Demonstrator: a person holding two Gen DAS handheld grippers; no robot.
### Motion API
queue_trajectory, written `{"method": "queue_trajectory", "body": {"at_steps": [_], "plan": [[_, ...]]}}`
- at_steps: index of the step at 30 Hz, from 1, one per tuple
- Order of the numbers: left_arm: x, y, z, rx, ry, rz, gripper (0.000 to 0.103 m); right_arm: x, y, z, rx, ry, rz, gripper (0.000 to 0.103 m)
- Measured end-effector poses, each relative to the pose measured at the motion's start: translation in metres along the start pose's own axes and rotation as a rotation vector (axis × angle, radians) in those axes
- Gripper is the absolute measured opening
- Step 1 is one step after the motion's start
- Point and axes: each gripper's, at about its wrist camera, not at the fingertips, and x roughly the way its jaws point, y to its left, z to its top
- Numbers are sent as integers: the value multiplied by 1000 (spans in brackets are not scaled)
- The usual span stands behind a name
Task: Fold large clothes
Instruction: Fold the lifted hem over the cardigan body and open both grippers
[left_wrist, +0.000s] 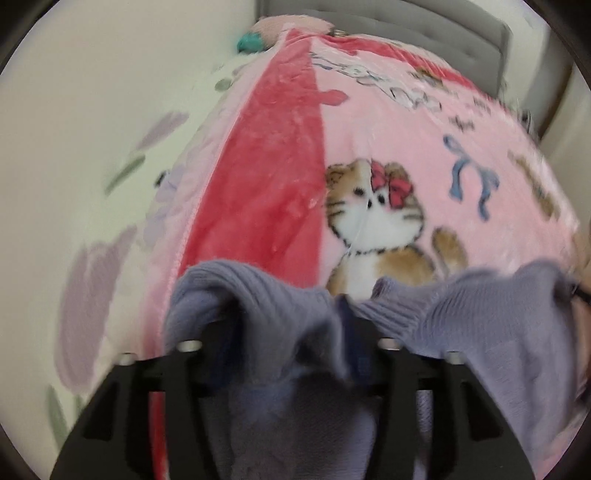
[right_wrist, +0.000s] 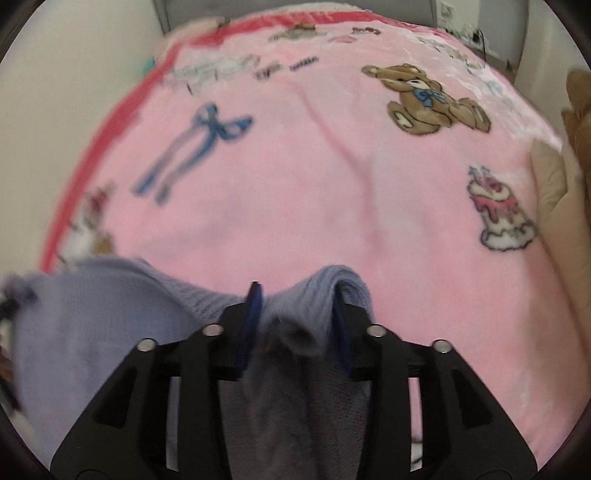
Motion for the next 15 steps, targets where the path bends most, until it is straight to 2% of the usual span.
{"method": "queue_trajectory", "body": {"at_steps": [1,2,3,5,8,10,12,15], "plan": [[-2,3,3,-26,1,-28,78,-9,-5,3,46,-22,48,63],[-8,8,8,-57,-6,-69,92,-16,-7,5,73,-43,77,73],[-19,13,13,-87,-38,-115,94,-29,-10,8,101,-92,98,83],[-33,15,17,-90,-79,-117,95,-50,-10,12,108,-153,148,83],[-65,12,2,7,-130,-101,95,-81,-7,7,68,-164,181,86],[-82,8,-22,83,-150,-67,95,-106,-4,-15,-8,-174,150,93],[-100,9,-68,147,-187,-18,95,-125,-7,-47,-90,-186,111,94],[-110,16,-124,200,-185,13,95,-145,-20,-102,-191,-203,57,93]]}}
